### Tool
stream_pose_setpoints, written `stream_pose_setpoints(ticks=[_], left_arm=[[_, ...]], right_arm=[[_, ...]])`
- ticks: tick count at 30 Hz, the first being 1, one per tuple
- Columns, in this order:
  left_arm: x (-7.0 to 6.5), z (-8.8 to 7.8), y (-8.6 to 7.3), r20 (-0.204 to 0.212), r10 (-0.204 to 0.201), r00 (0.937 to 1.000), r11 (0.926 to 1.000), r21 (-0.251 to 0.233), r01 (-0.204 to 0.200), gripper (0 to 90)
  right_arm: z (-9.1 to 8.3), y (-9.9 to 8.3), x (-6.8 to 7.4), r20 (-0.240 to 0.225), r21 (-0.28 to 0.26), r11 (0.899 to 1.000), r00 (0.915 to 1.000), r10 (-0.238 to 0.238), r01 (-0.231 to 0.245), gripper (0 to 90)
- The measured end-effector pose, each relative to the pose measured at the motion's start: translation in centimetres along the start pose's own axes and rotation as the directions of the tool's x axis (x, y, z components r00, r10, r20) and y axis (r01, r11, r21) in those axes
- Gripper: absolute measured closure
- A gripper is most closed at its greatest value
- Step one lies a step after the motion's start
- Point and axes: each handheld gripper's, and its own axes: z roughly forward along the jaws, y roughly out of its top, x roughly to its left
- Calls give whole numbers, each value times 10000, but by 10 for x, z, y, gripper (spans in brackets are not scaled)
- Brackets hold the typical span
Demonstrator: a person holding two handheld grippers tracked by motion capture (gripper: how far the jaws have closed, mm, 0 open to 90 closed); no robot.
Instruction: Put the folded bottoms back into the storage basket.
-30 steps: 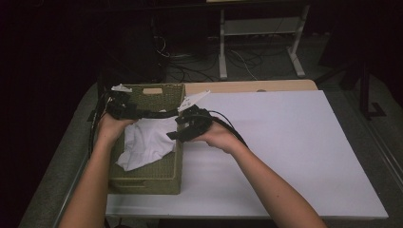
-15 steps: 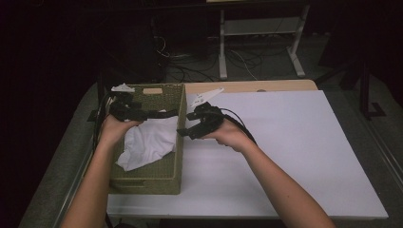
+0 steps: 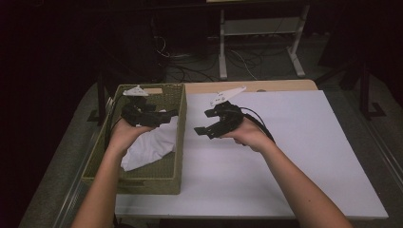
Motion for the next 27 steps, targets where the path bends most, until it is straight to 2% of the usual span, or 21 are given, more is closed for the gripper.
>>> stream_pose_setpoints(ticks=[4, 10, 14, 16, 18, 27], left_arm=[[-11, 2, -2, 423, 98, 9991, 9999, 123, -104, 58], [-31, -1, -10, 978, 307, 9947, 9995, -42, -304, 0], [-44, -3, -15, 1204, 479, 9916, 9987, -201, -458, 0], [-50, -6, -15, 1129, 674, 9913, 9976, -255, -649, 0], [-56, -9, -17, 1199, 716, 9902, 9968, -427, -670, 0], [-74, -10, -29, 1741, 909, 9805, 9954, -462, -840, 0]], right_arm=[[-13, -9, -4, 82, -64, 10000, 10000, 28, -27, 153], [-36, -24, -10, 256, -142, 9998, 9996, 131, -127, 108], [-54, -36, -14, 405, -285, 9992, 9988, 289, -277, 50], [-63, -42, -16, 497, -215, 9993, 9983, 313, -303, 28], [-72, -48, -17, 586, -213, 9994, 9979, 281, -269, 21], [-111, -81, -18, 1223, -243, 9986, 9913, 497, -470, 2]])
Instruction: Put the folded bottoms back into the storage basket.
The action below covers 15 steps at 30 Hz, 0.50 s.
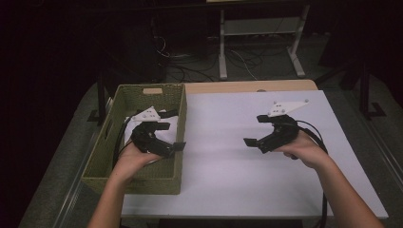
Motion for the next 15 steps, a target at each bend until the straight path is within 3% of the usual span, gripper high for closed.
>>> stream_pose_setpoints(ticks=[15], left_arm=[[-14, -7, -12, 577, 327, 9978, 9992, -251, -313, 0]], right_arm=[[-51, -46, -3, 508, -41, 9992, 9979, 389, -387, 2]])
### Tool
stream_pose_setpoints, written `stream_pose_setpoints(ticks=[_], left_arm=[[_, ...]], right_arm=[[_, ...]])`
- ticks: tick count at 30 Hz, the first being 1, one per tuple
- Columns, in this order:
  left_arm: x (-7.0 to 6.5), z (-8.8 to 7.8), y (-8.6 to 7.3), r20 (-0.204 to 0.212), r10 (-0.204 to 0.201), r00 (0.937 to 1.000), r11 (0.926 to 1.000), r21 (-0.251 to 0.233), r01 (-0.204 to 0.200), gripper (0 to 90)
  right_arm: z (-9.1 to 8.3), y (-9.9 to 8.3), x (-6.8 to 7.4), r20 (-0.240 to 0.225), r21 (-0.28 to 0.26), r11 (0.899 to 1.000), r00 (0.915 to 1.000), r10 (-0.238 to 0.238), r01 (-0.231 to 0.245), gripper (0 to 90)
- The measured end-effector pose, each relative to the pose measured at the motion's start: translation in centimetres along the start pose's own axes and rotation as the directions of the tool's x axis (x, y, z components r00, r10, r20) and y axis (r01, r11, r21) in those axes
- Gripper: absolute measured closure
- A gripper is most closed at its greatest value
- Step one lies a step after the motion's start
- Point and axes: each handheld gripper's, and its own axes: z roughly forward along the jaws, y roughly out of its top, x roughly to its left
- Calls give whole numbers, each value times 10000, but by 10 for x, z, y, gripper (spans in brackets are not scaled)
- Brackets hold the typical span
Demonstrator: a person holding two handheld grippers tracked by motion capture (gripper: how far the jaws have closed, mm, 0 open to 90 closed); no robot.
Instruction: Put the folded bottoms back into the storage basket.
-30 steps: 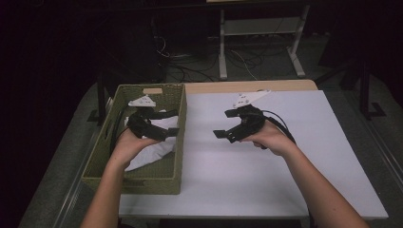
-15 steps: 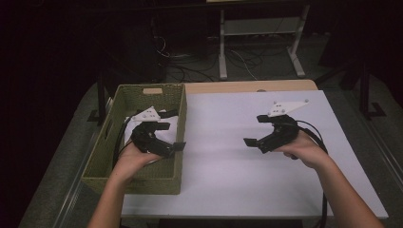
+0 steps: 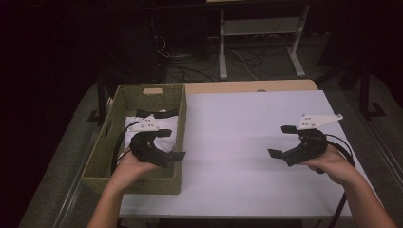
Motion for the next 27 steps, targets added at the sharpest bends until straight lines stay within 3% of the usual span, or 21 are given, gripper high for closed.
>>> stream_pose_setpoints(ticks=[14, 27], left_arm=[[-2, 2, -4, 141, 32, 9999, 10000, -7, -32, 0], [-2, 3, -4, 144, 37, 9999, 10000, 17, -37, 0]], right_arm=[[-31, -31, -8, 421, -425, 9988, 9988, 257, -240, 2], [-38, -40, -13, 533, -458, 9984, 9979, 363, -339, 2]])
